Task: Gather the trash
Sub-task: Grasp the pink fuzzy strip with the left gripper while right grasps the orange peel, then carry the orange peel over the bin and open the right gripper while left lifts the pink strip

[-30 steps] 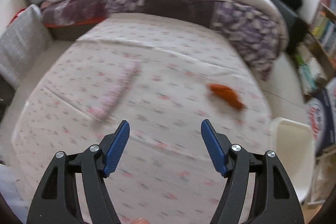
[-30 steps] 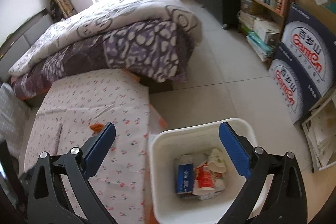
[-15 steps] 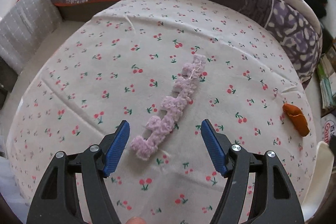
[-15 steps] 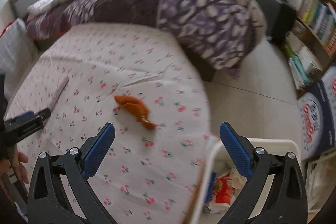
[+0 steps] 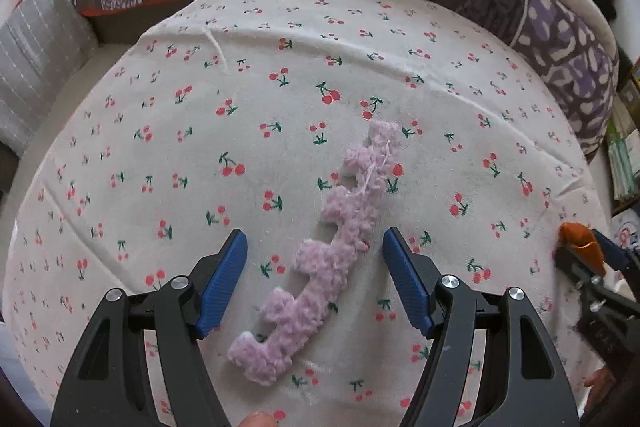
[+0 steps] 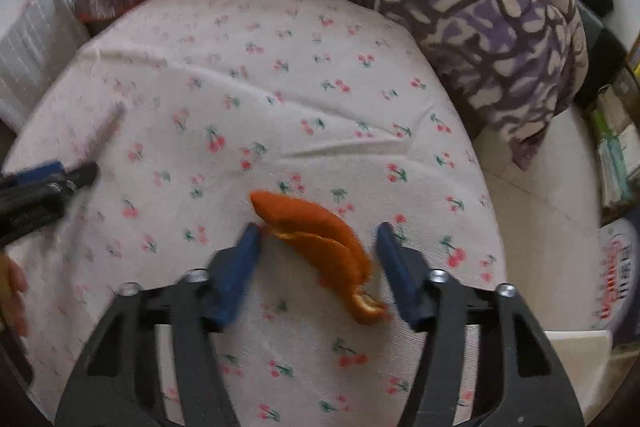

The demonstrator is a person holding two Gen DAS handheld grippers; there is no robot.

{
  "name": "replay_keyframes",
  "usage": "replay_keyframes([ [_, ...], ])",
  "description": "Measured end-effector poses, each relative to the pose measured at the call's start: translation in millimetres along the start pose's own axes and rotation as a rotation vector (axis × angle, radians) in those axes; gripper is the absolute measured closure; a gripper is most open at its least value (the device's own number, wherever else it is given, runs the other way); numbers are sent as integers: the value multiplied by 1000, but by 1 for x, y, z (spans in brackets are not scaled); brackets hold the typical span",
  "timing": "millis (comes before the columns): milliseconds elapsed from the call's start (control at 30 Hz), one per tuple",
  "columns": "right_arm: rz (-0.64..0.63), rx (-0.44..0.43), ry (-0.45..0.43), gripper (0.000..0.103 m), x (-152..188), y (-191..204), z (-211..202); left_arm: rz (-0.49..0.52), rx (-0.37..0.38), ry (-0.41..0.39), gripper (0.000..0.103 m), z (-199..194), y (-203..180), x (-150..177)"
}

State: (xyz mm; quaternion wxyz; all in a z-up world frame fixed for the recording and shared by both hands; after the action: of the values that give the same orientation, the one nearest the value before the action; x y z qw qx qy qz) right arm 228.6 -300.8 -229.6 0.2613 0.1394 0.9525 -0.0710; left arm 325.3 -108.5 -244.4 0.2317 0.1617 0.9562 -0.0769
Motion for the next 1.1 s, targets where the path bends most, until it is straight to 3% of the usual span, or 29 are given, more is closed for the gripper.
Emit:
replay_keyframes([
  [33,20,-8,3,66,-2,0,-1,0,-5,0,39,0,0,-1],
  [67,26,-14,9,84,-2,1,-1,2,-9,-4,43,0,1,-1],
  [133,49,-44,14,86,-3,2,-4,12,-16,-12,71,-2,1,-2],
  [233,69,-56,1,87,-4,3,-12,11,-27,-7,75,-5,2,0],
  [400,95,-93,-51,87,-7,10,-40,-34,-65,-10,79,-17,16,10],
  [533,105,-116,-110,87,-8,17,-71,-85,-90,-56,79,-41,31,13],
  [800,129,-111,-237,87,1,17,-138,-151,-156,-203,79,-123,53,18],
  [1100,254,-116,-322,86,24,-10,-194,-242,-138,-341,78,-209,53,33],
])
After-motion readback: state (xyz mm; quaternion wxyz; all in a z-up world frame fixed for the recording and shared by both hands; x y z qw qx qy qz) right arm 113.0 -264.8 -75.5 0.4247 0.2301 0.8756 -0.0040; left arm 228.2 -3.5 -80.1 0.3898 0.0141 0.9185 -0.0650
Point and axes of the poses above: each gripper's, at about its wrist camera, not at the fingertips, and z roughly the way its jaws point, y to its left, x to its underside, the point moved 8 cm from there along z, roughly the way its jaws point, and after that the axes turned 2 degrees about -y, right-handed, at the moved point
